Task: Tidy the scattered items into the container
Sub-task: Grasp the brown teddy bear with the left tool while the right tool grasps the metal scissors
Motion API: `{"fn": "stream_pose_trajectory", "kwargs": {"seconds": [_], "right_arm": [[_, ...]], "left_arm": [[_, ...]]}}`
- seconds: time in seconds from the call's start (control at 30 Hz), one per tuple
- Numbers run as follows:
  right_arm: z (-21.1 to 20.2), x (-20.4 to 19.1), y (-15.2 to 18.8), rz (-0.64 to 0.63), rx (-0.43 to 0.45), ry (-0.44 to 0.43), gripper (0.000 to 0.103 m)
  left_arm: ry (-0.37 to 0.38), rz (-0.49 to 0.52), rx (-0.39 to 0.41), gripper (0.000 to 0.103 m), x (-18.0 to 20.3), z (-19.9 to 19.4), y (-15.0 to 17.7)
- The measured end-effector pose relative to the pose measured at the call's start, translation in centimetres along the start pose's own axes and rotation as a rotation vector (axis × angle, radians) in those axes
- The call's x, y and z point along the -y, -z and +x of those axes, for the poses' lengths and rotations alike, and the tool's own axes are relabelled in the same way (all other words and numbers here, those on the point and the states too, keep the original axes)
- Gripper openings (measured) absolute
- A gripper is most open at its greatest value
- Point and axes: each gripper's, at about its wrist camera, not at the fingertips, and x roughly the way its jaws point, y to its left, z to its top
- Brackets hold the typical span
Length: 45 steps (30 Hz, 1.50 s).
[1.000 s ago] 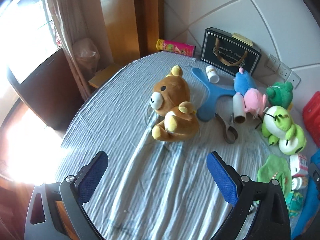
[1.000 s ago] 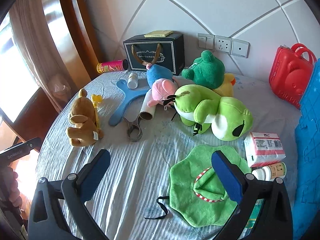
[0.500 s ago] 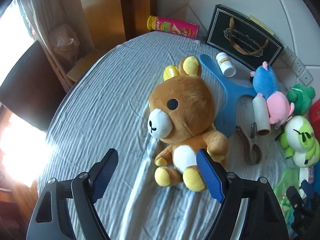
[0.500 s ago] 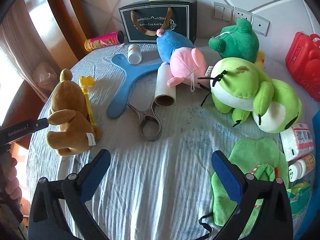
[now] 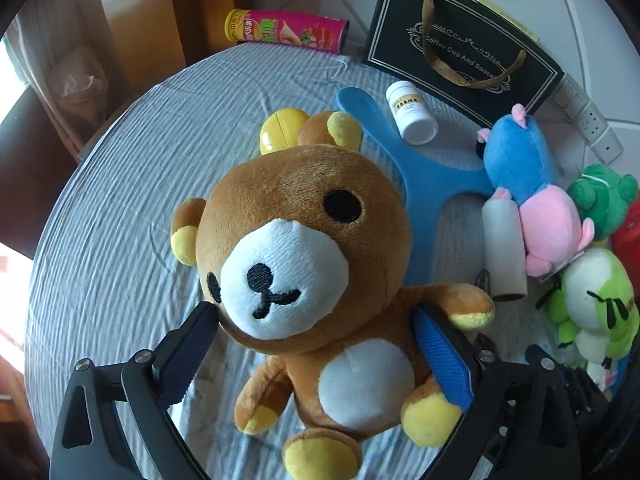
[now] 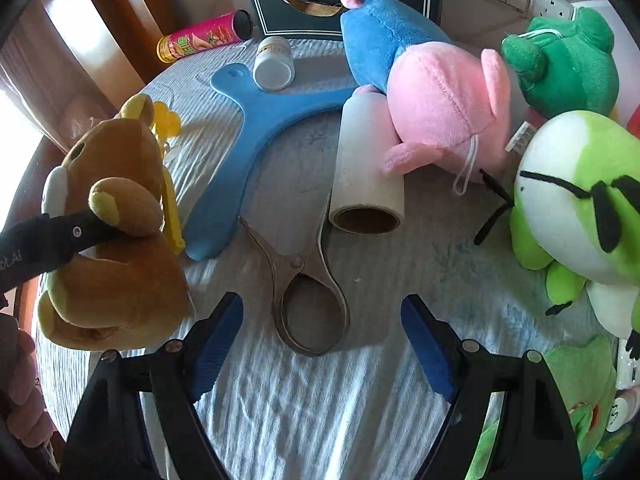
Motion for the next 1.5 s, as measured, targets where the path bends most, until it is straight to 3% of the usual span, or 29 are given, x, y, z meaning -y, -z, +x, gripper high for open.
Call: {"fn": "stream_pose_trajectory", "kwargs": {"seconds": [0.17,0.23,0.37,0.53,0.63,0.8,0.9,1.07,1.37,1.5], "right_arm": [[2.3,-0.4,-0.7,-0.027,-0.026,0.018,0.080],[2.8,-0.3,-0.8,-0.027,-0.028,0.018,0.067],[3.0,-0.5,-1.0,-0.039,-0.021,0.033,0.060],[2.4,-0.2,-0.2,-0.024,-0.025,0.018,0.053],[1.9,0.0,0.3,-0.016,-0.031,0.002,0.053],[1.3,0.9,0.8,0.017,-0.036,-0.016,0.053],[1.1,1.2,0.7,0.031,-0.035,-0.032,0.053],[0.6,1.0,-0.1,0.019,-0.014,-0.053,0.053],[1.1,-0.8,-1.3,-0.053,-0.016,-0.038,0.053],[1.0,-0.8,-1.6,-0.097,-0.007,-0.017,0.053]], "left_arm": [[0.046,0.004,-0.024,0.103,0.8,1.4,0.0],[0.048,0.015,-0.014,0.101,1.0,1.5,0.0],[0.043,0.034,-0.001,0.097,1.4,1.3,0.0],[0.074,0.079,-0.006,0.082,2.0,0.6,0.7],[0.073,0.090,-0.014,0.083,2.3,0.4,1.2],[0.032,0.080,-0.020,0.099,2.7,1.4,0.2],[-0.001,0.102,-0.024,0.101,3.6,2.6,-0.7],[-0.036,0.184,-0.041,0.093,5.4,3.6,-0.9],[-0.045,0.191,-0.062,0.078,2.7,2.2,-0.6],[-0.055,0.189,-0.066,0.077,1.5,2.2,-0.2]]}}
